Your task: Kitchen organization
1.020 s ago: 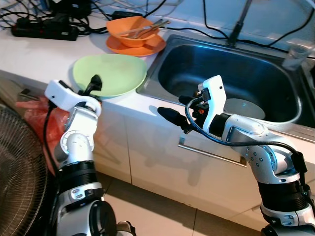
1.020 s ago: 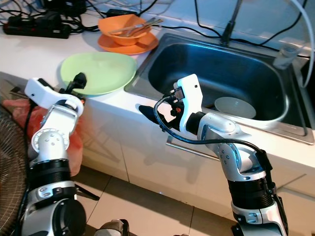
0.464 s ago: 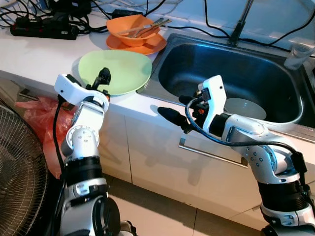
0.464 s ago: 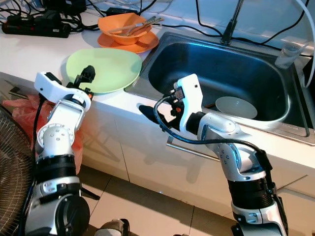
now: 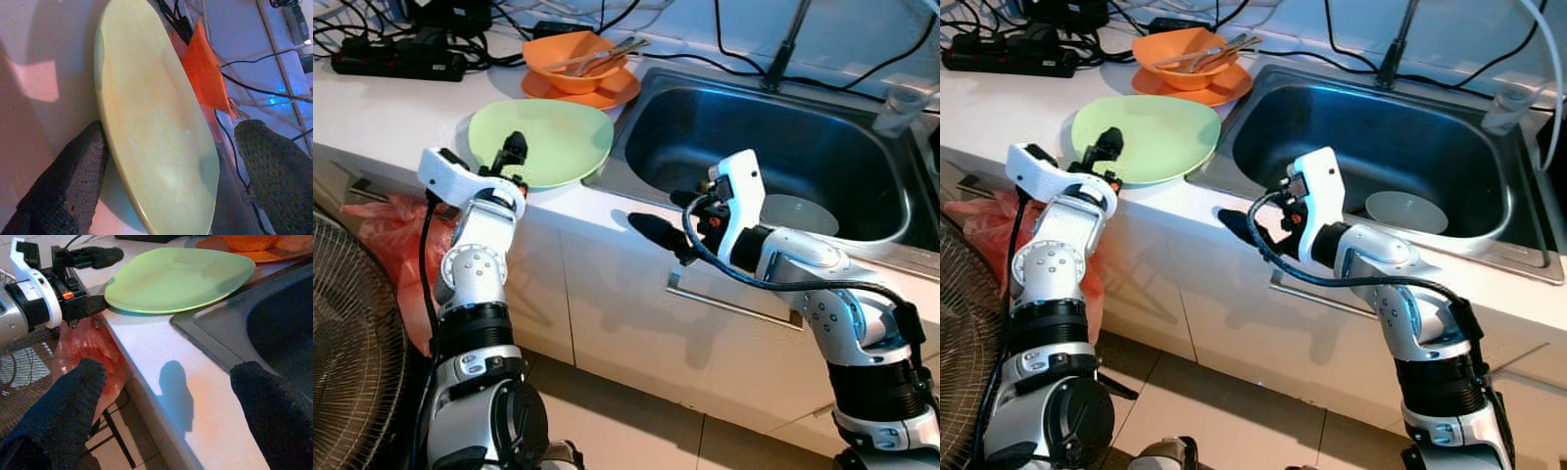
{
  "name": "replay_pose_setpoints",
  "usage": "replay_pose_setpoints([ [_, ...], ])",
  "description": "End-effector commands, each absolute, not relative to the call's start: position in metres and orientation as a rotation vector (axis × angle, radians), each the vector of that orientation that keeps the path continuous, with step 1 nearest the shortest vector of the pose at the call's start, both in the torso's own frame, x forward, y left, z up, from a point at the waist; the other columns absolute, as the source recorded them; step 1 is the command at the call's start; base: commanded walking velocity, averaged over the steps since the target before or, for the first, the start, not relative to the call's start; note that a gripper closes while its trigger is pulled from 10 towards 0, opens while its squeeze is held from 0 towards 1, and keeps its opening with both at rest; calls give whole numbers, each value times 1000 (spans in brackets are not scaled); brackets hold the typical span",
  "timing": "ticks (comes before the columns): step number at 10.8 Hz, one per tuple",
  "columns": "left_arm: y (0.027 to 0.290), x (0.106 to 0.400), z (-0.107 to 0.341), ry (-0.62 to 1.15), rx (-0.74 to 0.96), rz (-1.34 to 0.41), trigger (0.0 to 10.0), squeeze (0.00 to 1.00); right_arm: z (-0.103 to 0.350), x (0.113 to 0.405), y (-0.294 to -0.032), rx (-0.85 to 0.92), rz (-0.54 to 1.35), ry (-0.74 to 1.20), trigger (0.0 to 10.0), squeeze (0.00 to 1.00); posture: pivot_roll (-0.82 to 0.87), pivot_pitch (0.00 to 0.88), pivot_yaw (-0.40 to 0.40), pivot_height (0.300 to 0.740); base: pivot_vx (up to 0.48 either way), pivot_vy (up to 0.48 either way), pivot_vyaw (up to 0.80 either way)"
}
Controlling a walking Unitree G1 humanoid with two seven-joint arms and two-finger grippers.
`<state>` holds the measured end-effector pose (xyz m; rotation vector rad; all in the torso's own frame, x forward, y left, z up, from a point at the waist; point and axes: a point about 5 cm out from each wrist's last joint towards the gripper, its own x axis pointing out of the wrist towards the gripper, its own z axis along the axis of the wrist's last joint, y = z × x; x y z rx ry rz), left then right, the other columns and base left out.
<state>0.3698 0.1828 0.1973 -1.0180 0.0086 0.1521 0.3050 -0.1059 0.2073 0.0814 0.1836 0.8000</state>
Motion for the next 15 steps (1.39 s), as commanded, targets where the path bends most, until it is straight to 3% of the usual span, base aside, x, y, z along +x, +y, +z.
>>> replay_pose_setpoints([
  [1, 181, 369, 185, 65, -1029, 184, 0, 0, 209, 305, -111, 76, 777, 178, 10000, 169, 52, 110, -16, 740, 0, 0, 0],
  [15, 185, 369, 185, 58, -1131, 208, 0, 0, 207, 303, -110, 78, 801, 195, 10000, 169, 55, 113, -23, 740, 0, 0, 0],
])
